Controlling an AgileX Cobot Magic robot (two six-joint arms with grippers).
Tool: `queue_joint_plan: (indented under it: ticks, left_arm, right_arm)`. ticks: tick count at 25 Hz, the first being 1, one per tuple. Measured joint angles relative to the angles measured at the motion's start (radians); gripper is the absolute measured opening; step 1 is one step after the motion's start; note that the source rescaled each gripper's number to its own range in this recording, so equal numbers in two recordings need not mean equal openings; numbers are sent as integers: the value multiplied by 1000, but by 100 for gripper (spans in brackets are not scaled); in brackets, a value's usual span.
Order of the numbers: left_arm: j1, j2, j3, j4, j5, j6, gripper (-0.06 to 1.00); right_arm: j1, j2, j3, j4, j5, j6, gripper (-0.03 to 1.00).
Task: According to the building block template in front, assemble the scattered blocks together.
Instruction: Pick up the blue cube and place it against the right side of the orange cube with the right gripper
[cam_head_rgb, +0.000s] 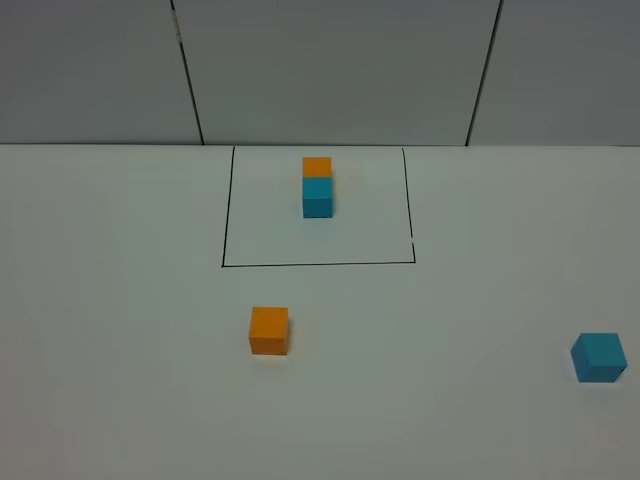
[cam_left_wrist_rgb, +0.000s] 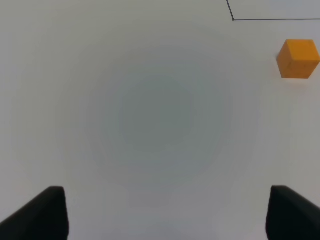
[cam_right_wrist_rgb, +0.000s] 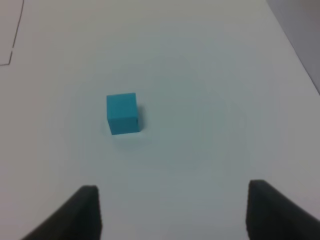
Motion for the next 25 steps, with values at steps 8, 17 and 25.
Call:
queue_joint_plan:
  ticks: [8, 17, 25]
  left_arm:
    - [0, 0, 0, 0, 0, 0, 97]
    - [0, 0, 0, -1, 0, 0, 97]
    - [0, 0, 0, -1, 0, 0, 97]
  right_arm:
    - [0, 0, 0, 0, 0, 0, 56]
    - [0, 0, 0, 0, 0, 0, 56]
    - [0, 0, 0, 0, 0, 0, 56]
